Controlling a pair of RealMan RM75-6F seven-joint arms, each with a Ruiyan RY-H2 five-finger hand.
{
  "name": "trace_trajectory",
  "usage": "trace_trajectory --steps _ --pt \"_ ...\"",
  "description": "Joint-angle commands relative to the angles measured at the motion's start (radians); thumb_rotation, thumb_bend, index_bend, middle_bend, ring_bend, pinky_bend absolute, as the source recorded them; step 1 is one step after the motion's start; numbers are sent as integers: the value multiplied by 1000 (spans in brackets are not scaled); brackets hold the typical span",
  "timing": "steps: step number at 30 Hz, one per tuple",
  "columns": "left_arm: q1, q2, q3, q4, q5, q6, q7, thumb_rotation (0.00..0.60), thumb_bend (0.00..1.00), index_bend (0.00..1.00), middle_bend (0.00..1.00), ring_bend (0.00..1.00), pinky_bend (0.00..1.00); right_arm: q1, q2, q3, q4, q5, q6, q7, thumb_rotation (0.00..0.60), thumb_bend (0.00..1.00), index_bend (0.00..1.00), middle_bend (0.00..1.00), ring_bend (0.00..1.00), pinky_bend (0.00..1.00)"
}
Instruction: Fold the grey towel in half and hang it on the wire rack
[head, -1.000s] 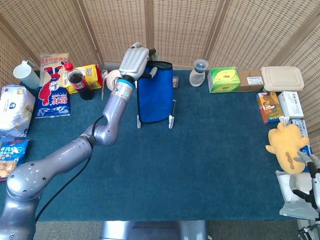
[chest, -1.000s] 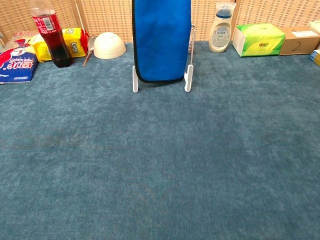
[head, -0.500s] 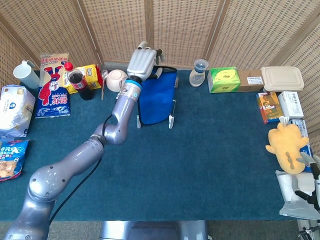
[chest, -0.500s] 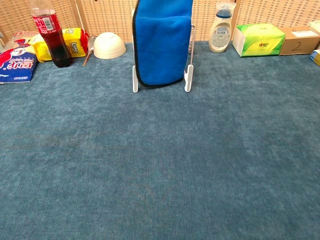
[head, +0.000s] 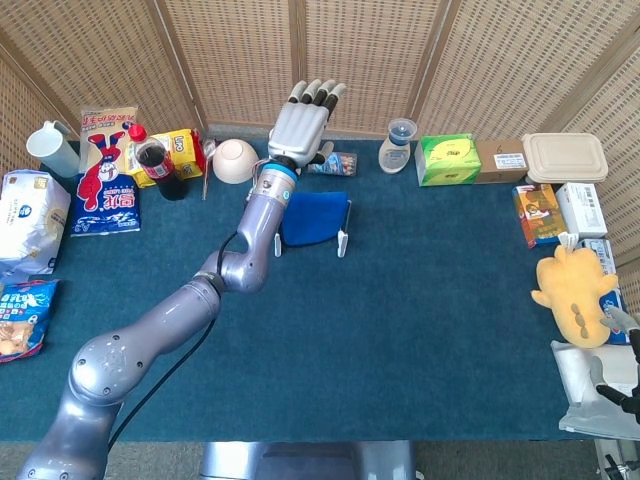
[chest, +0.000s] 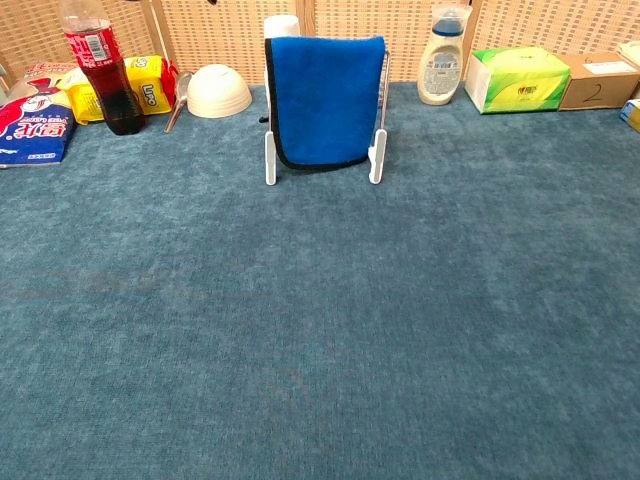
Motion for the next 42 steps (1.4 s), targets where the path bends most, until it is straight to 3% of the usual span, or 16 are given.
trace_trajectory --steps 1,17,25,32,42 --pt "44 55 6 -109 26 42 -8 600 220 0 0 0 0 2 -1 0 2 -3 -3 0 600 485 115 262 42 0" --pt "404 497 86 -902 119 252 -72 600 219 0 0 0 0 56 7 22 0 -29 -44 -49 600 482 114 250 16 0" --pt "645 678 203 -1220 311 399 -180 600 219 0 0 0 0 70 5 28 -8 -34 -43 -100 600 487 113 192 0 0" --pt "837 777 342 -1356 496 530 -240 600 220 0 0 0 0 78 -2 27 -12 -43 -39 -152 600 494 114 180 0 0" --pt "1126 829 551 -1366 675 764 -255 600 219 8 3 0 0 100 -29 32 2 -45 -42 -248 600 495 114 179 0 0"
